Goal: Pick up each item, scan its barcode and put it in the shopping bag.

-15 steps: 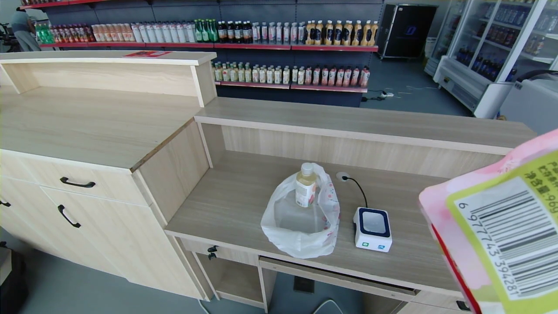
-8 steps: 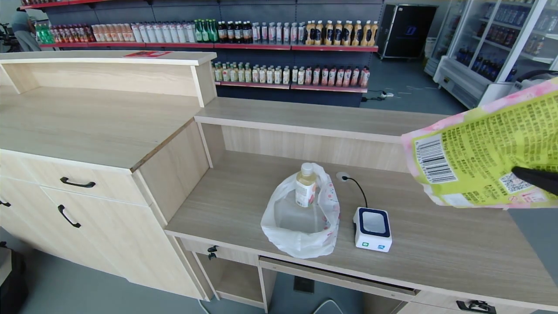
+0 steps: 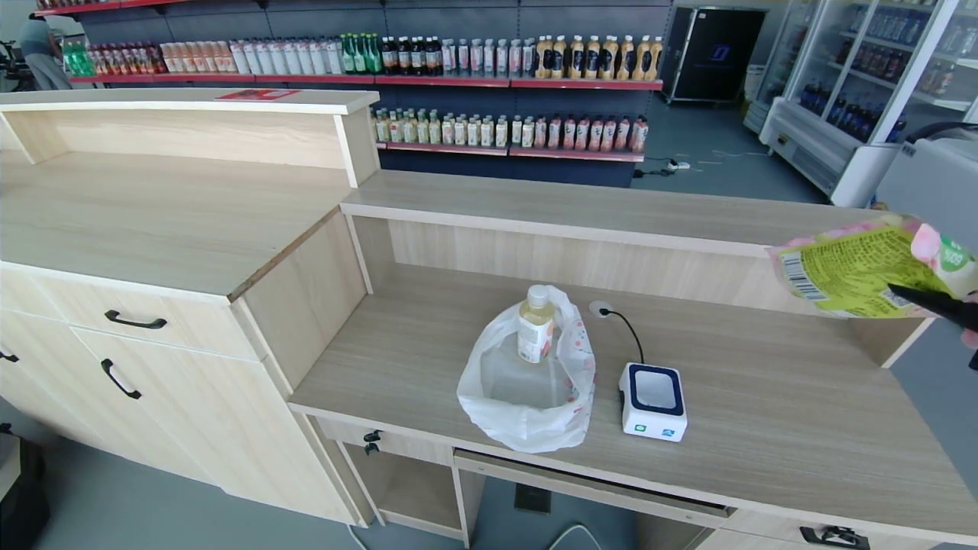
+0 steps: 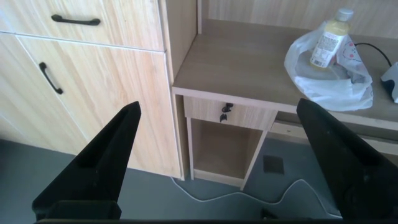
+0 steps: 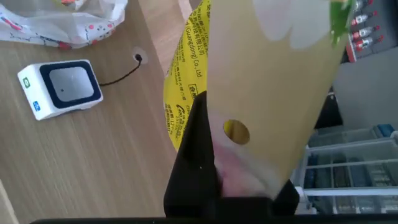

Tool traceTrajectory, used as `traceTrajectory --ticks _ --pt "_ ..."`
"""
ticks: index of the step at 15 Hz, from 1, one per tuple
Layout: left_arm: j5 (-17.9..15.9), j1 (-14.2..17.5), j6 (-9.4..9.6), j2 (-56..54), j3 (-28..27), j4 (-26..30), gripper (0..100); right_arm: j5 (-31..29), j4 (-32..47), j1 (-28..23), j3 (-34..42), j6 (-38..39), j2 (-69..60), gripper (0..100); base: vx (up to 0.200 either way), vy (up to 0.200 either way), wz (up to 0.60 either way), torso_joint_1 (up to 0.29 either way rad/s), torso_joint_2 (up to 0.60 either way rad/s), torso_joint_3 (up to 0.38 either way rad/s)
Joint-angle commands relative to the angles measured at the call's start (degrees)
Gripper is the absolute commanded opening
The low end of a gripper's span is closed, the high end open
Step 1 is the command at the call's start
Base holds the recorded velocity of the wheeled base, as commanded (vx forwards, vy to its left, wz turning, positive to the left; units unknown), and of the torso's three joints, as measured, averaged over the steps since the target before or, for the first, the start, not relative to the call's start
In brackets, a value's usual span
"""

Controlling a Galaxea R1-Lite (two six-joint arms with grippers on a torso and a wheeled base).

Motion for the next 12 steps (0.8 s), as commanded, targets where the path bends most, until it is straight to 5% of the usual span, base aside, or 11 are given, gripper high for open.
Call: traceTrajectory --ticks 1,5,12 --pt "-0.02 0.01 -0.01 0.0 0.0 0.0 100 2.15 -0.78 -2.52 -0.3 -7.7 7.7 0 0.0 0.0 0.6 0.002 0.0 0.002" --pt "-0.02 0.01 -0.01 0.09 0.0 0.0 100 4.53 -2.54 -3.93 -0.3 -18.34 14.64 0 0.0 0.0 0.6 0.005 0.01 0.001" --pt "-0.02 0.01 -0.01 0.09 0.0 0.0 100 9.8 -3.51 -8.15 -1.09 -44.0 29.76 0 0.0 0.0 0.0 0.0 0.0 0.0"
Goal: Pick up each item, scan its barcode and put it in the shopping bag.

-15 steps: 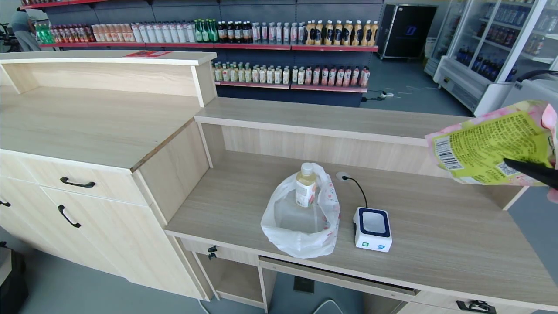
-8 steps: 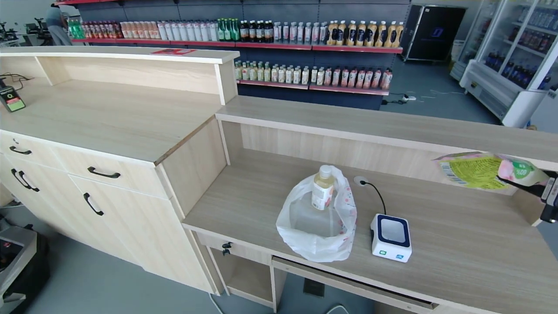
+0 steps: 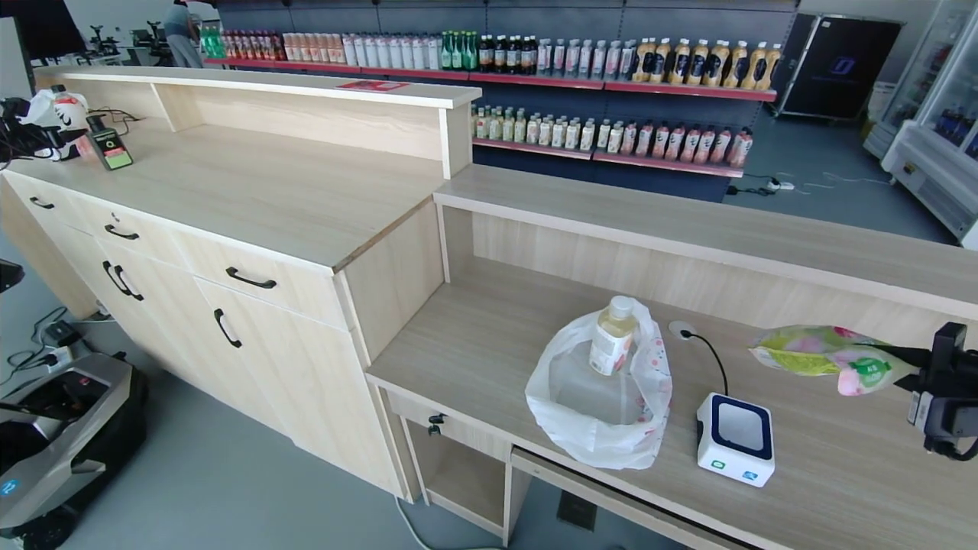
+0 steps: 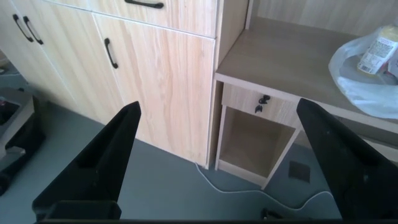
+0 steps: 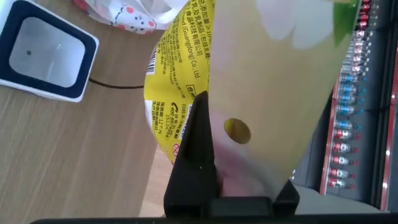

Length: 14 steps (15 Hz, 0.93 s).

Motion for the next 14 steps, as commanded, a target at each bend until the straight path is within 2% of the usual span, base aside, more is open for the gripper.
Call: traceTrajectory --ticks 1,7,14 --pt "-0.02 0.06 -0.01 0.0 0.0 0.0 100 0.38 0.08 -0.95 -1.3 -1.54 6.06 0 0.0 0.0 0.0 0.0 0.0 0.0" --pt "-0.02 0.06 -0.01 0.0 0.0 0.0 100 1.26 -0.1 -1.04 -6.31 -1.89 13.35 0 0.0 0.0 0.0 0.0 0.0 0.0" --pt "-0.02 0.06 -0.01 0.0 0.0 0.0 100 3.19 -0.18 -1.66 -6.57 -8.83 17.31 0 0.0 0.0 0.0 0.0 0.0 0.0"
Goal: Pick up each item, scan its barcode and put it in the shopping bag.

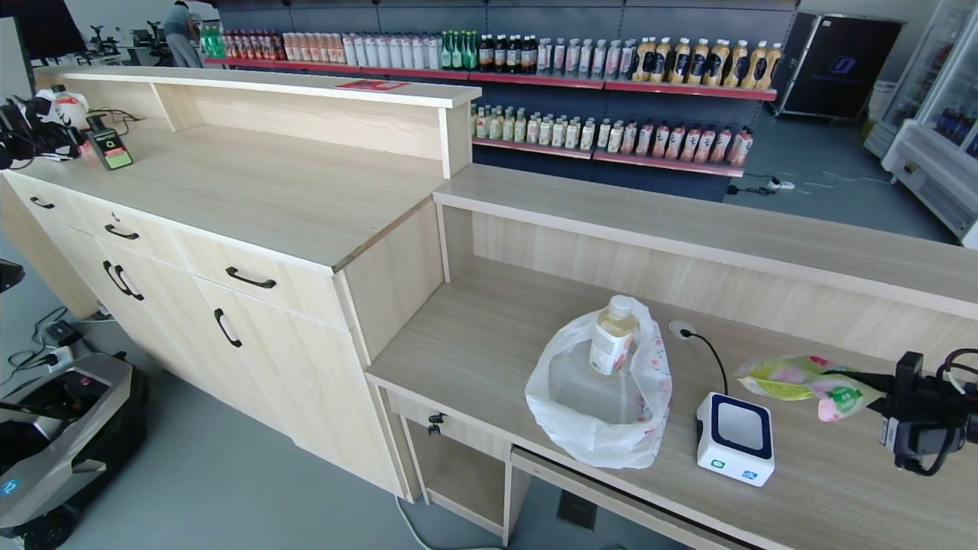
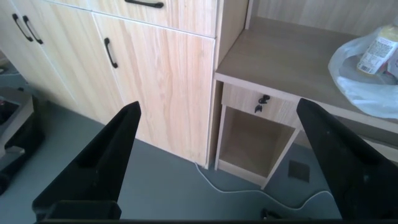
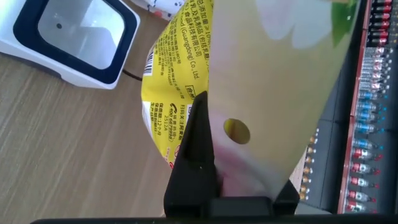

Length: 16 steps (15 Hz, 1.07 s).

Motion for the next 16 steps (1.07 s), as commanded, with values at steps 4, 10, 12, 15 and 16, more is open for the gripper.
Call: traceTrajectory --ticks 4,10,12,15,16 --pt "-0.02 0.01 -0.01 0.09 0.0 0.0 100 0.02 -0.05 0.5 -1.35 -1.21 2.42 0 0.0 0.0 0.0 0.0 0.0 0.0" --pt "-0.02 0.01 -0.01 0.0 0.0 0.0 100 1.25 0.3 0.68 -0.74 -2.88 2.42 0 0.0 0.0 0.0 0.0 0.0 0.0" --pt "-0.02 0.01 -0.01 0.09 0.0 0.0 100 1.34 0.39 1.29 -0.74 -2.79 2.68 0 0.0 0.0 0.0 0.0 0.0 0.0" --pt "-0.02 0.01 -0.01 0.09 0.0 0.0 100 2.48 0.39 2.43 -0.83 -2.79 3.47 0 0.0 0.0 0.0 0.0 0.0 0.0" --pt "-0.02 0.01 -0.01 0.0 0.0 0.0 100 2.48 0.39 2.61 -0.92 -2.79 3.65 0 0.0 0.0 0.0 0.0 0.0 0.0"
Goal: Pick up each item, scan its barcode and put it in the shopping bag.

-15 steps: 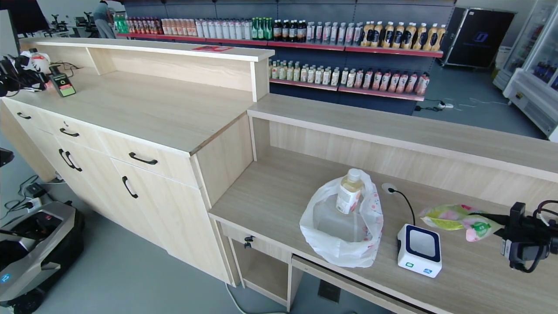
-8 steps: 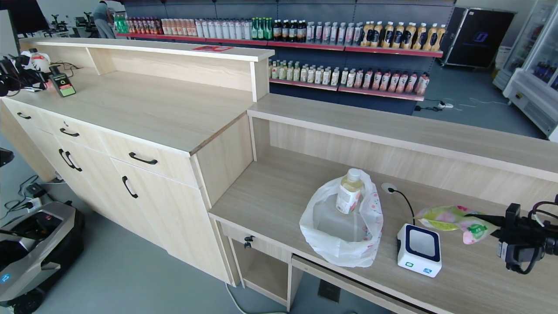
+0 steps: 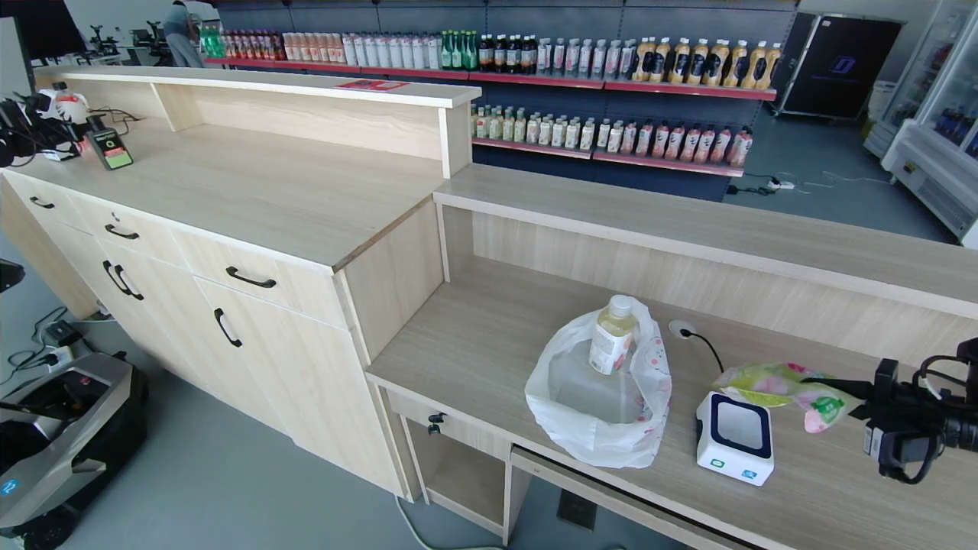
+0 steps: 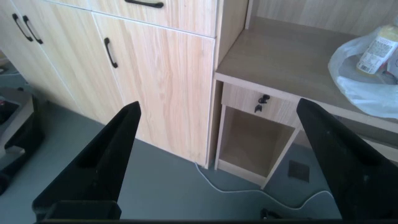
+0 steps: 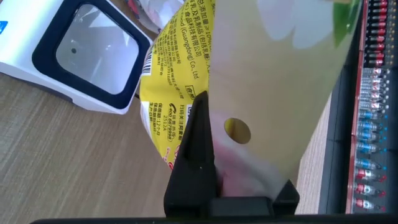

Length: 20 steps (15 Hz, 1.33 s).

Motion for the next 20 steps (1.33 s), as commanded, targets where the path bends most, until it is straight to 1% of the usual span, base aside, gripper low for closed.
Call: traceTrajectory --ticks 1,10,17,20 --pt "0.01 0.01 -0.01 0.0 0.0 0.0 100 0.04 -0.14 0.32 -0.11 0.0 0.4 0 0.0 0.0 0.0 0.0 0.0 0.0" --pt "0.01 0.01 -0.01 0.09 0.0 0.0 100 0.22 -0.58 0.67 -1.78 -2.55 4.0 0 0.0 0.0 0.0 0.0 0.0 0.0" --pt "0.01 0.01 -0.01 0.09 0.0 0.0 100 0.31 -0.66 2.52 -4.42 -2.55 5.49 0 0.0 0.0 0.0 0.0 0.0 0.0" --pt "0.01 0.01 -0.01 0.09 0.0 0.0 100 0.31 -2.69 2.96 -4.94 -2.55 6.11 0 0.0 0.0 0.0 0.0 0.0 0.0"
